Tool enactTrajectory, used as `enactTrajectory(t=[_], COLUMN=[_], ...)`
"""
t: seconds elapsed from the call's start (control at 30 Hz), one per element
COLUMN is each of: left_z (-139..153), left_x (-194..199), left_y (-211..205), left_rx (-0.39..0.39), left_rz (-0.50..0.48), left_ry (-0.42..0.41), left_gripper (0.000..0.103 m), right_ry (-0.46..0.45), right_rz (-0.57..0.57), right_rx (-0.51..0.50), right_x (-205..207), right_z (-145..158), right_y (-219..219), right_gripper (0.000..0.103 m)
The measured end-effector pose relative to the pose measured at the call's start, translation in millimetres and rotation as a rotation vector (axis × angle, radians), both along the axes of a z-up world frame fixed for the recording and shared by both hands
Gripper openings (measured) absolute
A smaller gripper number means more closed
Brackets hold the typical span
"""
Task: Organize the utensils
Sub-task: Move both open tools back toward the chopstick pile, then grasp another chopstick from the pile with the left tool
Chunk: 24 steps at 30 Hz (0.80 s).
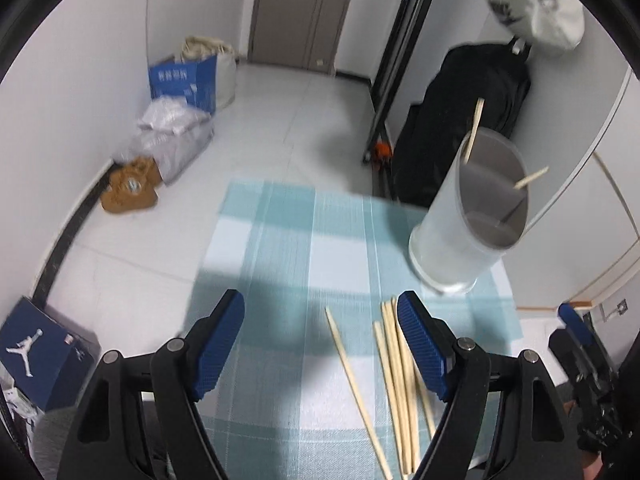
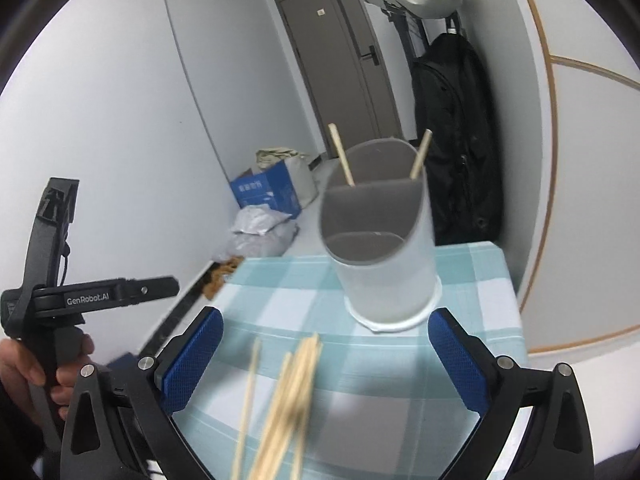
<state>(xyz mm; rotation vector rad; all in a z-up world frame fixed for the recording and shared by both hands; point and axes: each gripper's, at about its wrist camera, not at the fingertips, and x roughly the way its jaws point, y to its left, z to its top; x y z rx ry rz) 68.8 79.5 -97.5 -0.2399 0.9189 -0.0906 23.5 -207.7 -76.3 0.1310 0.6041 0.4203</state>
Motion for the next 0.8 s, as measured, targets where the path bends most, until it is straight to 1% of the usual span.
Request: enactTrajectory(t=[0.07,0.23,0.3,0.37,0.4,0.47,0.57,0.67,0.73,0.8], left_z=[-12.9,-38.5,-46.7,-53.8,-56.9,-62.5,-68.6,-70.3,-70.1,-71.9], left_x=[1.5,5.8,7.8,10.6,11.6,13.0,16.5,20.4,24.4,29.9], left_y=[0.7,-3.3,-5.3,-7.0,-7.2,-9.1,-9.8,-9.9,-12.1,-16.9], left_rx=[-0.002,0.0,-0.002,-0.027,-0.033,-0.011,0.015,0.017,0.02,0.01], left_rz=[-0.002,-0.011,-0.013,-0.042,-0.052,-0.053,-0.049,-0.049,-0.047,-0.057], left_ry=[0.029,0.107,0.139,0.178,0.199,0.227,0.258,0.282,0.303,0.322], left_gripper=[0.075,0.075,0.075,0.075,0.075,0.075,0.075,0.074,0.072,0.06], right_ry=[-0.005,-0.001,0.012,0.057,0.083,0.115,0.141,0.151,0.163,0.176], right_rz=[-0.018,-0.013,-0.008,0.014,0.027,0.027,0.014,0.003,-0.002,-0.01], right_rx=[-0.025,-0.01,-0.016,-0.013,-0.001,0.037,0.071,0.104,0.13,0.169], right_x=[1.0,5.0,6.7,10.8,13.4,16.6,22.6,28.0,31.3,34.5], right_z=[-4.1,-7.6,-10.7,-14.4,-16.6,-21.8,-24.6,-23.8,-23.4,-22.8], right_y=[-1.9,-2.7,1.2,3.7,4.5,2.2,-1.3,-5.3,-8.6,-14.1], right_gripper=[0.103,0.103,0.103,0.103,0.103,0.103,0.103,0.103,0.103,0.103])
